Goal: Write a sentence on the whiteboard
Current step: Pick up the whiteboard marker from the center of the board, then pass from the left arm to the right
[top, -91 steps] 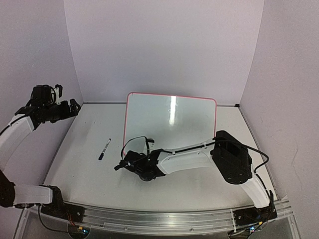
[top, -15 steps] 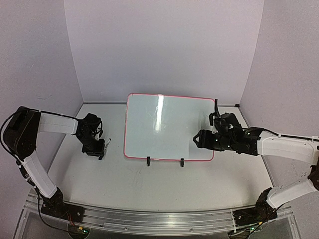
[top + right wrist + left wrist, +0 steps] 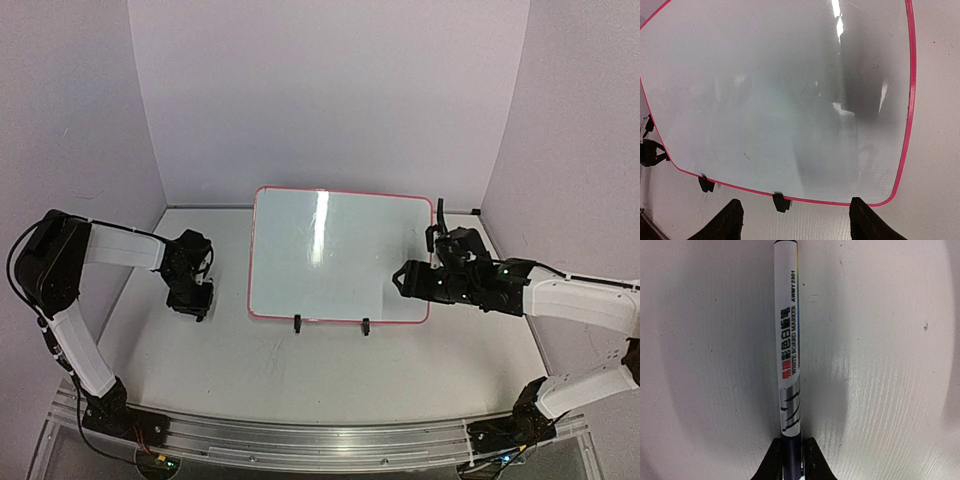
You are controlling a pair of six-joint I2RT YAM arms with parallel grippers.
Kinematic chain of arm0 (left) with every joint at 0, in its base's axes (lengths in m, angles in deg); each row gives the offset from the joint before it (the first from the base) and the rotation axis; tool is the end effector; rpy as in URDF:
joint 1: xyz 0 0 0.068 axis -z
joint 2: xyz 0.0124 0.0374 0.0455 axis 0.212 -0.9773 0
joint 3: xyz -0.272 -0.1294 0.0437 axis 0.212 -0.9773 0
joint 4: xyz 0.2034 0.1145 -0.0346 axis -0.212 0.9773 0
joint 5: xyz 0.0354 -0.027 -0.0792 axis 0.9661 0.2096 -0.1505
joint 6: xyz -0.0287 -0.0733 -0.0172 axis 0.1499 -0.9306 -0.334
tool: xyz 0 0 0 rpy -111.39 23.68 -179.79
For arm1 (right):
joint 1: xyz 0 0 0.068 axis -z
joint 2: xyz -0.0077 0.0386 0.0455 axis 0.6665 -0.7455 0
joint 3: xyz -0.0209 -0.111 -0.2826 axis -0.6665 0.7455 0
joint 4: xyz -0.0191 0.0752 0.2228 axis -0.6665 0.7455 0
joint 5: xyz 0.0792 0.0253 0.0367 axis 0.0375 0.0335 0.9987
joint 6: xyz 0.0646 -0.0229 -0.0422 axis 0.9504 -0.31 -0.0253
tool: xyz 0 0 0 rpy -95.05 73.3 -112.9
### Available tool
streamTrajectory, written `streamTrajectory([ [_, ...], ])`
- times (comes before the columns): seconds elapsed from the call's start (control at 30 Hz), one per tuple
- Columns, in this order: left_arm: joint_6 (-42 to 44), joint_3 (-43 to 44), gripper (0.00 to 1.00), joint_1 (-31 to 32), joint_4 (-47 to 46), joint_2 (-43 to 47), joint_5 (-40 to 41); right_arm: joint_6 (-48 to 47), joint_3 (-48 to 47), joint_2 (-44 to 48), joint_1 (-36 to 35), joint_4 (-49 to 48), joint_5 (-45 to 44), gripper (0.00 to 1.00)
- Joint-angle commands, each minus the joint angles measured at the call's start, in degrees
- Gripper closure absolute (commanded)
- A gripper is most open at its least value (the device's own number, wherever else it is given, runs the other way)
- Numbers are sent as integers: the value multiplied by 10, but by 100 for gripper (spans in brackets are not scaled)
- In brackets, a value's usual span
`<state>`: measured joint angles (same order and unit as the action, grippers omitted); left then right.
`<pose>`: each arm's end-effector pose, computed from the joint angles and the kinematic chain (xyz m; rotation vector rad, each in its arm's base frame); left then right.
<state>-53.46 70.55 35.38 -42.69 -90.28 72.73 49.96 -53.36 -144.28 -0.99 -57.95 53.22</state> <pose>0.2760 -0.1146 0.1596 0.0953 2.8908 -0.0723 0.2006 0.1747 0.2720 -0.0710 2.2654 0.6323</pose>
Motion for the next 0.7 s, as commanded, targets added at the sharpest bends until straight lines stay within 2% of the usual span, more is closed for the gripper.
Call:
streamTrajectory([
  [0.0, 3, 23, 92, 10, 17, -9, 29, -1, 7, 16, 1, -1, -16, 31],
  [0.1, 2, 19, 99, 13, 17, 2, 37, -10, 6, 21, 1, 1, -12, 31],
  [0.23, 0, 7, 100, 14, 15, 45, 57, -30, -2, 36, 2, 6, -14, 30],
  [0.37, 4, -1, 100, 14, 10, 133, 62, -70, -32, 40, 2, 30, 5, 27],
  [0.57, 31, 5, 100, 14, 10, 265, 39, -124, -97, 27, 21, 74, 120, 21],
  [0.67, 54, 17, 100, 15, 16, 314, -1, -136, -121, 13, 52, 86, 211, 19],
])
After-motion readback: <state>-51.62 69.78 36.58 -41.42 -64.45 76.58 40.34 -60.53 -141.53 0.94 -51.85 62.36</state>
